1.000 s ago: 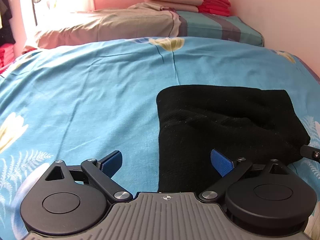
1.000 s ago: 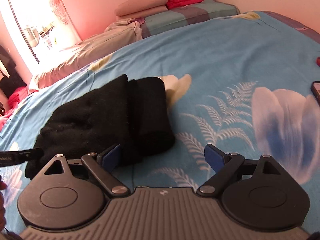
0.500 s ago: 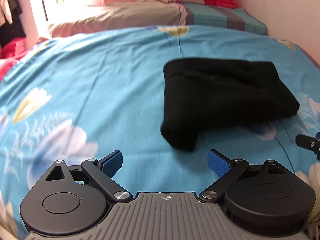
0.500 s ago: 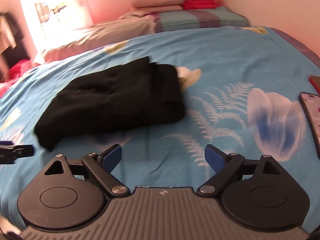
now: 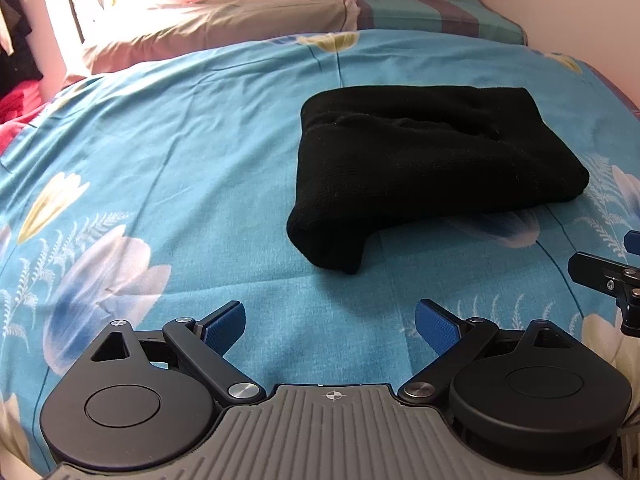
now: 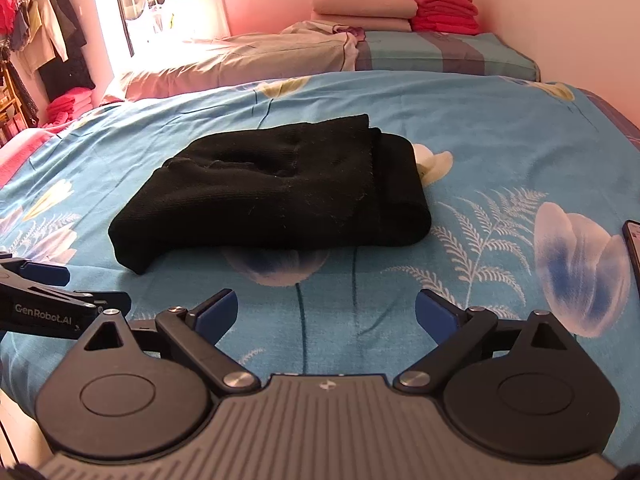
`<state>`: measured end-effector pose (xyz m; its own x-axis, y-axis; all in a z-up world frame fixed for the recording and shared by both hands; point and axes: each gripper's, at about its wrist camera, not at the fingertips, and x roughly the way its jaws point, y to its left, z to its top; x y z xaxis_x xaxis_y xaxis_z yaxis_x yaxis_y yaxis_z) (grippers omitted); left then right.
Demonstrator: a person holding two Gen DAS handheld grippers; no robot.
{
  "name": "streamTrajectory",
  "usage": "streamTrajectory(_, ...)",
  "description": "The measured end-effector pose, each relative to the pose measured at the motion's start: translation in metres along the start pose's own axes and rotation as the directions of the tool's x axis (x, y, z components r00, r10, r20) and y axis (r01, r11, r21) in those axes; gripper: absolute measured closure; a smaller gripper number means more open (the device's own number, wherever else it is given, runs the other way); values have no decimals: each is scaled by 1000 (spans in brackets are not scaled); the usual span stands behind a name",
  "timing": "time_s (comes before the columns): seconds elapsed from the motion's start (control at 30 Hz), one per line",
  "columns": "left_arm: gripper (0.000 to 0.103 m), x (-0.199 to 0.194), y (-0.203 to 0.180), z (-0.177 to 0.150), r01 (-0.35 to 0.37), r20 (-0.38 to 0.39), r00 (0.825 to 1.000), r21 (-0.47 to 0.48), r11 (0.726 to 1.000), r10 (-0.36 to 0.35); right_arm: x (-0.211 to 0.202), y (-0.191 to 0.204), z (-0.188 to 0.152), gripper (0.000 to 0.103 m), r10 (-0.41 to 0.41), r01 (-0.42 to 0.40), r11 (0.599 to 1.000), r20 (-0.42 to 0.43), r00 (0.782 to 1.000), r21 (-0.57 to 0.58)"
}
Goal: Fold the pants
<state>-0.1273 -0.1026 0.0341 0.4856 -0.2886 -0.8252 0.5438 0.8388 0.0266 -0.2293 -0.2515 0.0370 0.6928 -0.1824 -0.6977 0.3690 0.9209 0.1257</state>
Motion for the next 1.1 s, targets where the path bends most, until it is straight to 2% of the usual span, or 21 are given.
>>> streamTrajectory(0.5,0,13,-6,7,12,-46,999,38,999,-10,19,-3,5,6,23,-22,1000,-37,999,19)
streamTrajectory(1.1,0,31,3,10,37,-90,995,13,999,-36,40,-4,8,6,12,-9,999,-97,995,33)
